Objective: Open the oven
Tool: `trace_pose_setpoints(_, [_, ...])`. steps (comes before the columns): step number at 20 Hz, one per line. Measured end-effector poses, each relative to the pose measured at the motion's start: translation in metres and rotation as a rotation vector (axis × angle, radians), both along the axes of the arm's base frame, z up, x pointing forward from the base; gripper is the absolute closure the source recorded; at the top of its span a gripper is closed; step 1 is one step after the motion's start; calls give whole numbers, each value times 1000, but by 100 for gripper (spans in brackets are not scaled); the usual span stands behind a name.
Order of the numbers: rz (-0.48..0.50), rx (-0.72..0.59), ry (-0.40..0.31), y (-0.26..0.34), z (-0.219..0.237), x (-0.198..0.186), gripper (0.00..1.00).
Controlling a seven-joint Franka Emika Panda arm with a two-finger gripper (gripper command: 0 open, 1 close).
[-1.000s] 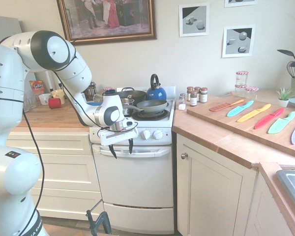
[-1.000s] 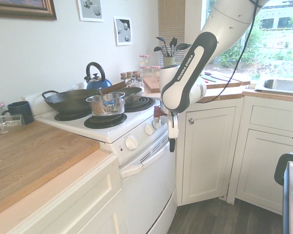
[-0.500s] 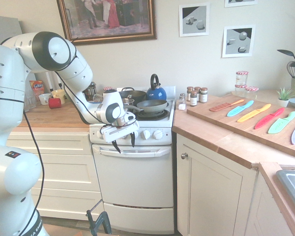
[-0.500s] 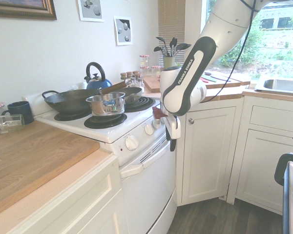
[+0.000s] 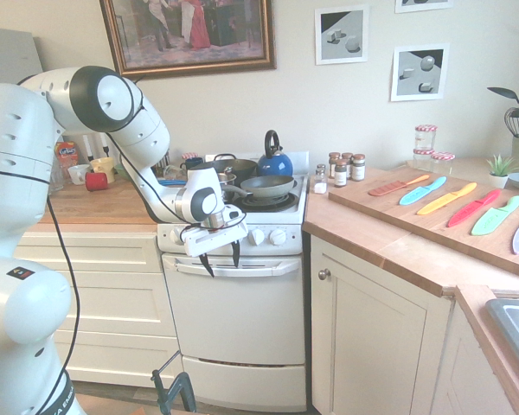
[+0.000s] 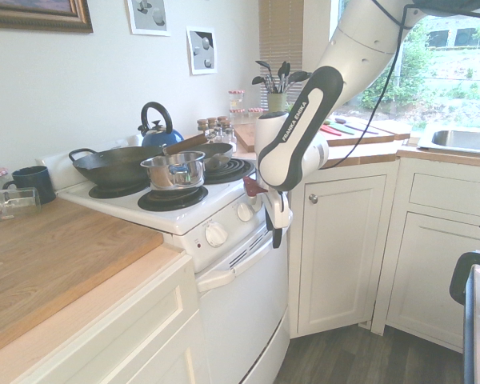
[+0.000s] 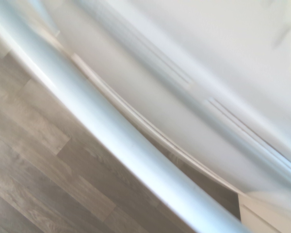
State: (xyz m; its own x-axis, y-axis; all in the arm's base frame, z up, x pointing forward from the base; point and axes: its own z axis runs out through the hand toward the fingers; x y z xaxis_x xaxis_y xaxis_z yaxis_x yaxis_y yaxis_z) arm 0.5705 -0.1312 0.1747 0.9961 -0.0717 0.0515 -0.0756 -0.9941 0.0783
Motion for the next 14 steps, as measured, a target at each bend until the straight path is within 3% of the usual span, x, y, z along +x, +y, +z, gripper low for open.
trace_pose_setpoints(8, [16, 30, -10, -23, -25, -14, 0])
trace_pose_setpoints(11, [-15, 42, 8, -54, -25, -49, 0])
trace_pose_setpoints(14, [-65, 62, 77, -82, -36, -111, 0])
